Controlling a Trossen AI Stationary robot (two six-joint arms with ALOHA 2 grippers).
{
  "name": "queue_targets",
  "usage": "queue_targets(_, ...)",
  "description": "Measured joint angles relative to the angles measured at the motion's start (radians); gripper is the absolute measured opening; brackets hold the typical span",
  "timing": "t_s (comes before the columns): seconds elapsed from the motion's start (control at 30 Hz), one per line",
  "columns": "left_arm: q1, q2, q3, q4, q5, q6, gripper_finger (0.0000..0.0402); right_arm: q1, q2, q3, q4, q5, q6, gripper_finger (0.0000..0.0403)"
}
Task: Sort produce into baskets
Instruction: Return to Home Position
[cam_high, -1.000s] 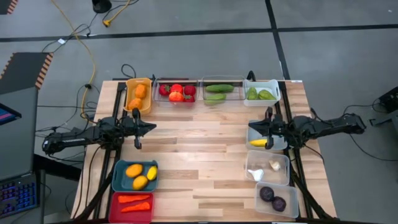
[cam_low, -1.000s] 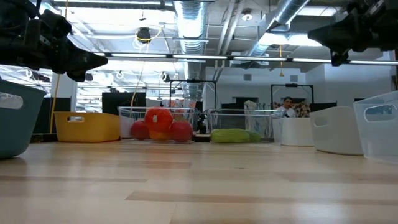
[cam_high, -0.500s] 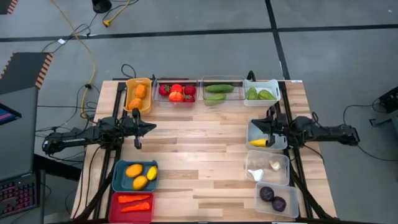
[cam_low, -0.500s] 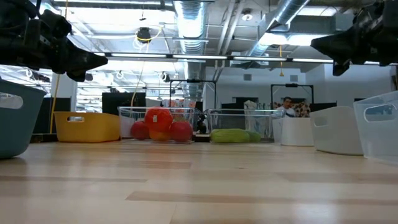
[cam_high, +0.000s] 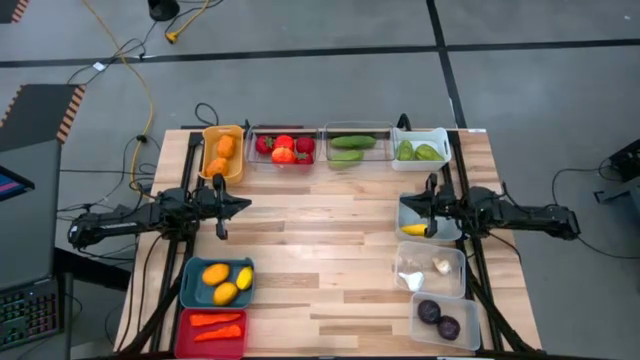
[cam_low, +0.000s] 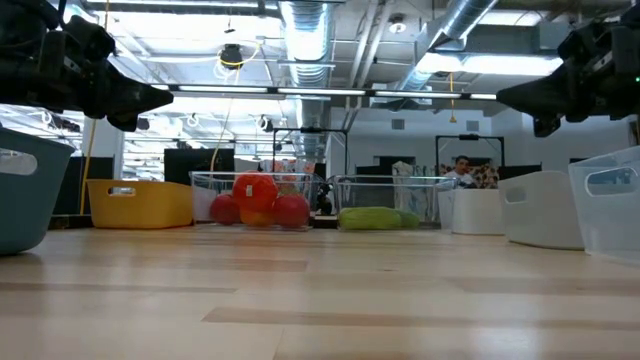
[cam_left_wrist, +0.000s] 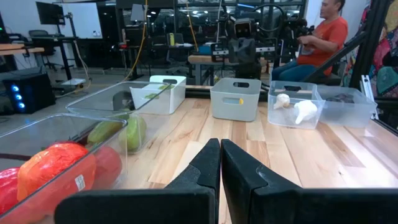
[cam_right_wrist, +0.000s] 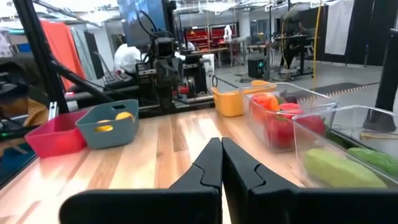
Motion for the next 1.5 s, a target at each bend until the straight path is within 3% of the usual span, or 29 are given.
queue_targets(0.2,0.0,0.0,0.0,0.0,0.0,0.0,0.0002,0.0,0.001,0.0,-0.013,-0.042,-0.027,0.003)
queue_targets(1.5,0.0,0.0,0.0,0.0,0.0,0.0,0.0002,0.0,0.057,0.0,-0.018,-0.041,-0.018,0.0036)
